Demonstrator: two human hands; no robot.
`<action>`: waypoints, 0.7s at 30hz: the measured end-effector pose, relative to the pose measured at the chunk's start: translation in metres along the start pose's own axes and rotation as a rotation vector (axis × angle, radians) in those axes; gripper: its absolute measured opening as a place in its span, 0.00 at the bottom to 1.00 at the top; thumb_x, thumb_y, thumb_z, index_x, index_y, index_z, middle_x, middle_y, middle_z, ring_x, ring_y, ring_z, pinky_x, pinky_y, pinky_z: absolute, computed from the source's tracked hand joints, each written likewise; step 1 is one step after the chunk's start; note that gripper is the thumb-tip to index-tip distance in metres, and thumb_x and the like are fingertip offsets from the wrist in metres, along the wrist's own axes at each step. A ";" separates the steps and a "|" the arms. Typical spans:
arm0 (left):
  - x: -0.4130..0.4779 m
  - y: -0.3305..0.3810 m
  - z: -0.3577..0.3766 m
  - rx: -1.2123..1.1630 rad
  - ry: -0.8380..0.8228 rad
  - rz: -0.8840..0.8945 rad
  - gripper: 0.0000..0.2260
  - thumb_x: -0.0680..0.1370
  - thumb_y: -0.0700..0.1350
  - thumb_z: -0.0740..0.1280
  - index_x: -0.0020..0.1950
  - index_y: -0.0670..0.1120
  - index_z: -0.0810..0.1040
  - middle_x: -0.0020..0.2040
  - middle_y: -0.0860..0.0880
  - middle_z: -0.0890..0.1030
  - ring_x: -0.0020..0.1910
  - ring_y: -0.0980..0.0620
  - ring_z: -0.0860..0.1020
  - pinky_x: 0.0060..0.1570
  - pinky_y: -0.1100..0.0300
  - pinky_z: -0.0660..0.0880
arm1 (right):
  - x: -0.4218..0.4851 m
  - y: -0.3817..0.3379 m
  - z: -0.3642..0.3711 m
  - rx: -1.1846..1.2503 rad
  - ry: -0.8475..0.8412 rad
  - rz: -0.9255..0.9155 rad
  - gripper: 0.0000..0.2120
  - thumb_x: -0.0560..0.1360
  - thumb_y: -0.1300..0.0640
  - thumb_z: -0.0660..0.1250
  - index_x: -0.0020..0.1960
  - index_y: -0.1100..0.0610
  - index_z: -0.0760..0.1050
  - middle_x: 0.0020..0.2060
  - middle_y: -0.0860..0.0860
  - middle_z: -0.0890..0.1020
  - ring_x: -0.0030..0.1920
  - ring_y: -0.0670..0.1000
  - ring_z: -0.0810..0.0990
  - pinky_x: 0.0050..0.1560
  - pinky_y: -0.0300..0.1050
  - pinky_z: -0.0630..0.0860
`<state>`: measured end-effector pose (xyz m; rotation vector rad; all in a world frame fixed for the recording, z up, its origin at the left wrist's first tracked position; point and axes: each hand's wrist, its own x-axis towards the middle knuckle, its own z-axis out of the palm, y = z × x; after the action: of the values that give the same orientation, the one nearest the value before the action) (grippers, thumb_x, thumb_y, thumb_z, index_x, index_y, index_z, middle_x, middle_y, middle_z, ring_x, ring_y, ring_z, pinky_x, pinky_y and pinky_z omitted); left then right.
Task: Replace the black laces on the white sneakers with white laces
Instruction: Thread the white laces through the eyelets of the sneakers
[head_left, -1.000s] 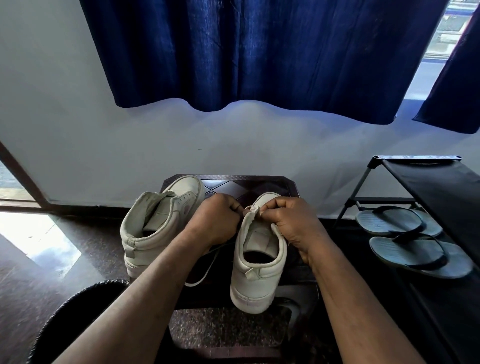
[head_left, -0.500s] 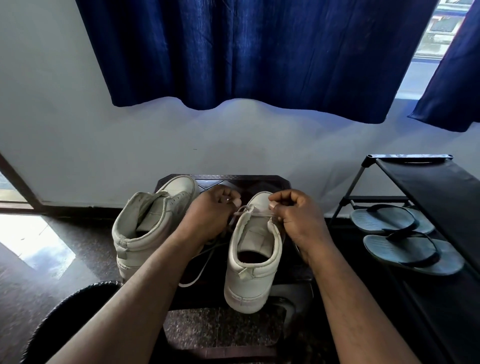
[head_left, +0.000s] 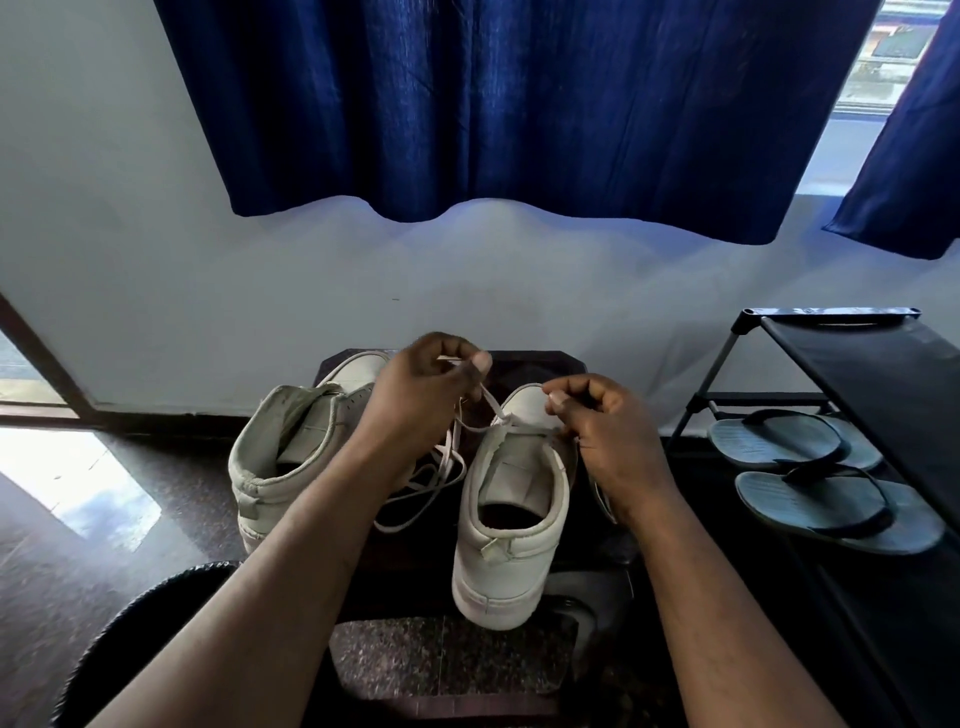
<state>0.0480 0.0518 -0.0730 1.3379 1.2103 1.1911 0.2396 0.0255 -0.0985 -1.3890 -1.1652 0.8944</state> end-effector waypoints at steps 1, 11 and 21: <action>-0.001 0.005 0.000 -0.155 -0.010 -0.013 0.03 0.81 0.45 0.72 0.49 0.47 0.80 0.35 0.49 0.80 0.25 0.52 0.68 0.25 0.64 0.62 | 0.000 -0.001 0.002 0.009 -0.020 -0.025 0.07 0.78 0.61 0.72 0.48 0.50 0.86 0.42 0.47 0.87 0.45 0.46 0.84 0.50 0.46 0.80; -0.011 0.024 0.006 0.073 -0.011 0.323 0.15 0.79 0.32 0.69 0.60 0.49 0.80 0.49 0.51 0.81 0.31 0.51 0.78 0.31 0.56 0.74 | -0.002 -0.014 0.017 0.011 -0.229 -0.211 0.04 0.77 0.59 0.74 0.44 0.59 0.84 0.41 0.56 0.85 0.41 0.48 0.80 0.46 0.43 0.75; -0.001 0.000 0.018 0.231 0.333 0.035 0.17 0.77 0.57 0.74 0.40 0.46 0.74 0.32 0.47 0.82 0.31 0.46 0.84 0.37 0.45 0.83 | -0.006 -0.022 0.010 0.492 -0.127 -0.073 0.10 0.80 0.57 0.68 0.41 0.55 0.83 0.37 0.48 0.82 0.38 0.44 0.73 0.42 0.40 0.68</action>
<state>0.0661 0.0497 -0.0747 1.3669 1.6073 1.3700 0.2250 0.0217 -0.0785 -0.8962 -0.9937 1.1383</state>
